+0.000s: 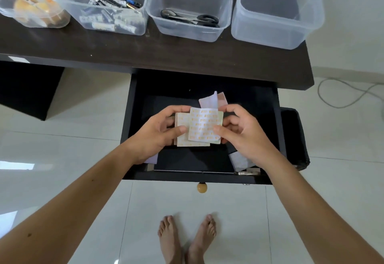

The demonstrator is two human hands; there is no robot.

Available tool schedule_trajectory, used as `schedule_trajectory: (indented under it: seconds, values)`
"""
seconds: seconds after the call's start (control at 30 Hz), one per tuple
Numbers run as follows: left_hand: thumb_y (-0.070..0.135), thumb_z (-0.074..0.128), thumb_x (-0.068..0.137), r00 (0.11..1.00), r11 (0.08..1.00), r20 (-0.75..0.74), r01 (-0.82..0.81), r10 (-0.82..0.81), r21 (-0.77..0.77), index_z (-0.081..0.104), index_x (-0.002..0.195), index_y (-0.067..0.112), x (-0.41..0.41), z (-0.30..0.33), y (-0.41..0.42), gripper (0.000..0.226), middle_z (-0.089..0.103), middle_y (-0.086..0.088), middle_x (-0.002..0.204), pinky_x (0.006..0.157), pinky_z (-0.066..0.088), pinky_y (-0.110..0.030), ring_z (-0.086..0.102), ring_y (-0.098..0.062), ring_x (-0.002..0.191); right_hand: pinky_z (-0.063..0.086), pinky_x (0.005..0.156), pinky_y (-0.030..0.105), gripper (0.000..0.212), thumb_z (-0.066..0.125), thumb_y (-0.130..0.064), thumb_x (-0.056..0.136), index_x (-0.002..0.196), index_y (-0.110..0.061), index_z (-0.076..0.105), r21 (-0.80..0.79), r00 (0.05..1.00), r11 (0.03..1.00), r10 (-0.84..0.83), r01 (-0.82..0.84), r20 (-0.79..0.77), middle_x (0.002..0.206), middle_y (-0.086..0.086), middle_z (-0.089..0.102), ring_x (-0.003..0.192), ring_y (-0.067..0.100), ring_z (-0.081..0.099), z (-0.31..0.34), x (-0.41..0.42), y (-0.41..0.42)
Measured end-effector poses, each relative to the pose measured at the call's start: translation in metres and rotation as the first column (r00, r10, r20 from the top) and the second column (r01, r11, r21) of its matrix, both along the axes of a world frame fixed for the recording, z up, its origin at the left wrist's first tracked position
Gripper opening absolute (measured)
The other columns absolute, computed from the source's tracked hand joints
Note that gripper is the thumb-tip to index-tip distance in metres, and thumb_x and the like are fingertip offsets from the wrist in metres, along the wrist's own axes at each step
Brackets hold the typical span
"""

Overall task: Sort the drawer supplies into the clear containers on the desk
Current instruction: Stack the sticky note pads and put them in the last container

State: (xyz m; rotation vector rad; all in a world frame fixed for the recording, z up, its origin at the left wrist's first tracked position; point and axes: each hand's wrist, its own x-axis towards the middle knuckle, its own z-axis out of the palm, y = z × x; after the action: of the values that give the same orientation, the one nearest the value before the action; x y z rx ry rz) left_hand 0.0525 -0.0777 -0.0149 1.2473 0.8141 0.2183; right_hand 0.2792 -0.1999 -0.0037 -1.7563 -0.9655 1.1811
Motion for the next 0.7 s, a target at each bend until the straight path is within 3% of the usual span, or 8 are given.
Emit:
schedule_trajectory:
  seconds: [0.23, 0.43, 0.5, 0.6, 0.7]
  values:
    - [0.016, 0.078, 0.085, 0.999, 0.998, 0.024, 0.043, -0.044, 0.049, 0.046, 0.151, 0.040, -0.001, -0.002, 0.001, 0.077, 0.068, -0.005, 0.136, 0.102, 0.059, -0.037, 0.068, -0.022, 0.126, 0.065, 0.078, 0.038, 0.042, 0.080, -0.016, 0.095, 0.130, -0.028, 0.061, 0.010, 0.996, 0.999, 0.049, -0.049, 0.071, 0.108, -0.003, 0.073, 0.085, 0.022, 0.079, -0.010, -0.009, 0.008]
    - [-0.003, 0.080, 0.085, 0.998, 0.996, 0.013, 0.057, -0.058, 0.066, 0.049, 0.144, 0.032, -0.002, -0.009, 0.003, 0.075, 0.070, -0.004, 0.131, 0.102, 0.059, -0.048, 0.069, -0.023, 0.126, 0.065, 0.088, 0.043, 0.052, 0.080, -0.012, 0.093, 0.137, -0.032, 0.061, -0.017, 0.982, 0.986, 0.167, -0.166, 0.087, 0.117, -0.007, 0.068, 0.091, 0.019, 0.078, -0.008, -0.009, 0.015]
    - [-0.005, 0.080, 0.085, 0.999, 0.996, -0.017, 0.041, -0.040, 0.078, 0.051, 0.139, 0.033, -0.003, -0.012, 0.004, 0.072, 0.070, -0.002, 0.130, 0.101, 0.060, -0.047, 0.069, -0.022, 0.124, 0.065, 0.089, 0.040, 0.043, 0.078, -0.016, 0.095, 0.133, -0.033, 0.066, -0.010, 0.987, 0.994, 0.109, -0.109, 0.122, 0.114, -0.008, 0.068, 0.090, 0.017, 0.076, -0.007, -0.003, 0.019]
    - [-0.002, 0.081, 0.087, 0.995, 0.993, -0.096, 0.046, -0.035, 0.111, 0.047, 0.135, 0.040, -0.004, -0.018, 0.005, 0.072, 0.067, 0.003, 0.132, 0.101, 0.061, -0.043, 0.066, -0.021, 0.128, 0.057, 0.080, 0.026, 0.026, 0.076, -0.027, 0.095, 0.120, -0.032, 0.071, 0.040, 0.922, 0.996, -0.093, 0.085, 0.376, 0.106, -0.007, 0.069, 0.084, 0.008, 0.068, -0.012, 0.010, 0.033]
    - [-0.003, 0.078, 0.089, 0.989, 0.991, -0.138, 0.060, -0.044, 0.115, 0.040, 0.132, 0.039, -0.003, -0.022, 0.006, 0.072, 0.064, 0.001, 0.136, 0.103, 0.060, -0.040, 0.061, -0.023, 0.132, 0.054, 0.085, 0.031, 0.044, 0.078, -0.043, 0.091, 0.130, -0.026, 0.065, -0.006, 0.831, 0.980, -0.167, 0.200, 0.530, 0.119, 0.003, 0.063, 0.098, 0.016, 0.066, -0.027, 0.016, 0.053]
